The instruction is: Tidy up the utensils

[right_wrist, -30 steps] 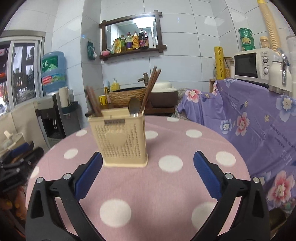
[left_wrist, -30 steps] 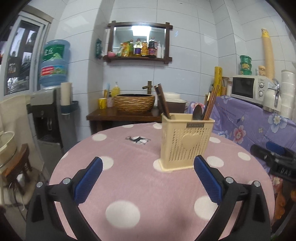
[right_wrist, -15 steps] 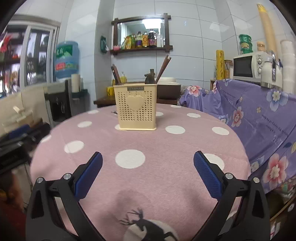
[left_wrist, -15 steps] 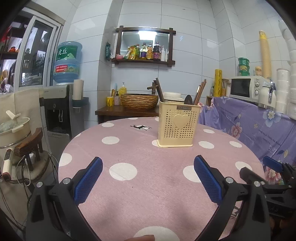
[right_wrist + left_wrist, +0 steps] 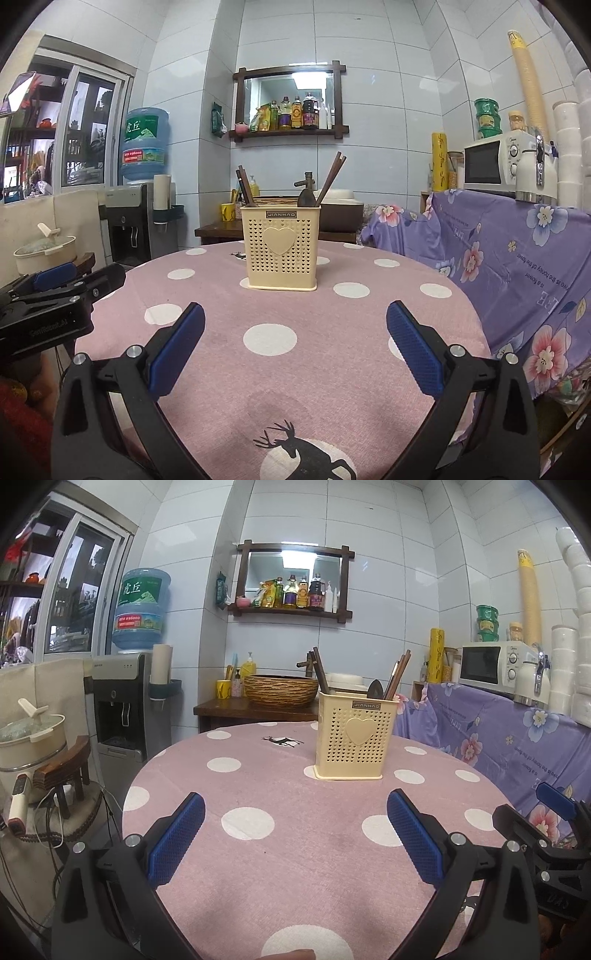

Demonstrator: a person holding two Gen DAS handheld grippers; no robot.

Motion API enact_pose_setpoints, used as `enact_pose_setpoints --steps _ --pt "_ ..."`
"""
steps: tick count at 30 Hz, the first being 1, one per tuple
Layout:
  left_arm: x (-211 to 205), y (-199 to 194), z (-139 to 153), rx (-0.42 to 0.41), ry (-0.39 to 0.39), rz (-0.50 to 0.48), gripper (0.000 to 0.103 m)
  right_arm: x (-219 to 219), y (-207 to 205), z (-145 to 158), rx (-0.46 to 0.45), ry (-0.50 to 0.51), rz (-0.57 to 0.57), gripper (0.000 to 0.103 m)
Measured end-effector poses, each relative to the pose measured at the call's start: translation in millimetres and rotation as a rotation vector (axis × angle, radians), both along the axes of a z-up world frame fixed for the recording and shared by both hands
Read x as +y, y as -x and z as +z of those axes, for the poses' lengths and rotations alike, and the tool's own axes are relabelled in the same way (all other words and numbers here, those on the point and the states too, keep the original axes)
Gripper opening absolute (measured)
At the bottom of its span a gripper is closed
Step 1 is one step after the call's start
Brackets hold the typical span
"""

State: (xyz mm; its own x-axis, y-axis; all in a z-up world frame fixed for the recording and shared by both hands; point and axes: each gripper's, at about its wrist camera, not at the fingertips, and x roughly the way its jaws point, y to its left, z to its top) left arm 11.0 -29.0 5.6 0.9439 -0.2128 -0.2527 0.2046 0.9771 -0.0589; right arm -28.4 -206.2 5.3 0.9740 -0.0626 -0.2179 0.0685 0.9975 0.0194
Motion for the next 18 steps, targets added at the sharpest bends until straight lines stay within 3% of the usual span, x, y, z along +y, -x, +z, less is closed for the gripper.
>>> enact_pose_setpoints --steps 18 --pt "-1.7 0.5 -0.4 0.002 -0.007 -0.006 0.098 1.6 -1.3 -0.7 0.000 0.000 0.004 0.097"
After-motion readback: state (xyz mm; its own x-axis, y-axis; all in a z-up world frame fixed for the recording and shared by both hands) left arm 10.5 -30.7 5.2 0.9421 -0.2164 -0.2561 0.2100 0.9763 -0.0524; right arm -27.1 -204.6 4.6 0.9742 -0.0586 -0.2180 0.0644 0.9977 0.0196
